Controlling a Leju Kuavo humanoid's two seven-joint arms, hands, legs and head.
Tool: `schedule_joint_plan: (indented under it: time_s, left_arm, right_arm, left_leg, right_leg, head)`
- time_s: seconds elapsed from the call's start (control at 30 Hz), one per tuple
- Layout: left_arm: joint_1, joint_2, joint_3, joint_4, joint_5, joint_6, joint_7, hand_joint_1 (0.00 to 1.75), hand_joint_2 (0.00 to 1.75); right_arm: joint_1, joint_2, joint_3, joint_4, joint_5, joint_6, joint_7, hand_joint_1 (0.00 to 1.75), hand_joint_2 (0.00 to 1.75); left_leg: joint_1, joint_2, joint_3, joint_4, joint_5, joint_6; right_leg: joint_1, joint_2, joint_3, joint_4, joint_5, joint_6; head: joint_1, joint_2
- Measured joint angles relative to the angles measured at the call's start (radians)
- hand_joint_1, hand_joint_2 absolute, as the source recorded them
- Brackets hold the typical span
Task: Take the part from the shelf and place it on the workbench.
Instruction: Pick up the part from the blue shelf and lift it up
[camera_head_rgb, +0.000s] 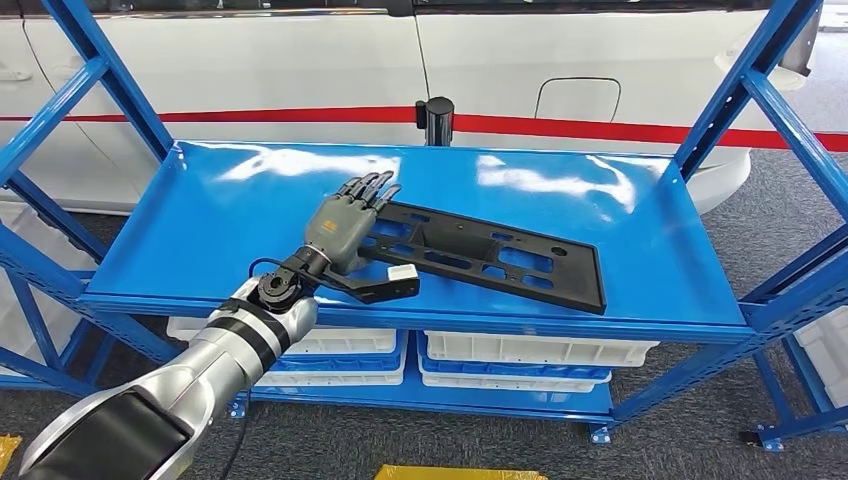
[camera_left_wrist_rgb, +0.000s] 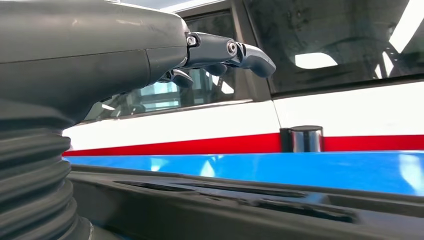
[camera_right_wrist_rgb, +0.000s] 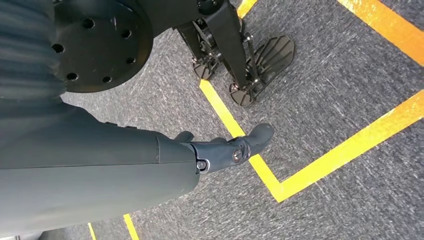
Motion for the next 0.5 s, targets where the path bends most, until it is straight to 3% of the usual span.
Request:
schedule_joint_plan:
  time_s: [0.5]
  left_arm:
    - [-0.013, -0.043, -0.001, 0.04, 0.009, 0.008, -0.018, 0.0, 1.75]
  right_arm:
    - [-0.007, 0.0, 0.004, 0.0, 0.001, 0.0, 0.002, 0.0, 1.75]
  left_leg:
    - [0.0, 0.0, 0.0, 0.0, 0.0, 0.0]
  right_leg:
    - [0.0, 0.0, 0.0, 0.0, 0.0, 0.0]
  head:
    - [0.0, 0.0]
